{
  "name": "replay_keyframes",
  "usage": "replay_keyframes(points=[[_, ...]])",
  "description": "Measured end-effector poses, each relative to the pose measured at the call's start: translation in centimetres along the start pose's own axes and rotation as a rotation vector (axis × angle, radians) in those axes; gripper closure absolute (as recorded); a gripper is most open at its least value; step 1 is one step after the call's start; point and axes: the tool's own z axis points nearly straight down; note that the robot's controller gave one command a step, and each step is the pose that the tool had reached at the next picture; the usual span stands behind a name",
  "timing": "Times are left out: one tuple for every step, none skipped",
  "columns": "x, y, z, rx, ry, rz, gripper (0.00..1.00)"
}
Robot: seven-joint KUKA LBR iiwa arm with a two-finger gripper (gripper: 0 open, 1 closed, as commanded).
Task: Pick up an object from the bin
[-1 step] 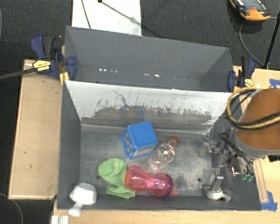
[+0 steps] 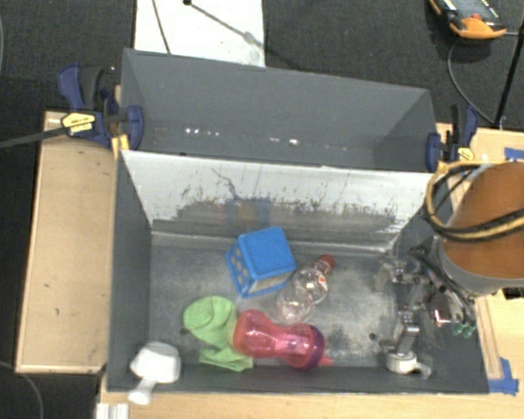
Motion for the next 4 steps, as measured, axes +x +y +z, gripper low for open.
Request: replay_keyframes(points=[[-5.6,6.0,6.8,0.000,-0.007,-0.100,0.00],[-9.4,12.6,4.0,-0.002,-0.005,-0.246,0.00],[-9.4,6.3,5.4,0.000,0.001,-0.321,0.00],[-5.2,14.8,8.2,0.005,-0.038,-0.216,0.00]])
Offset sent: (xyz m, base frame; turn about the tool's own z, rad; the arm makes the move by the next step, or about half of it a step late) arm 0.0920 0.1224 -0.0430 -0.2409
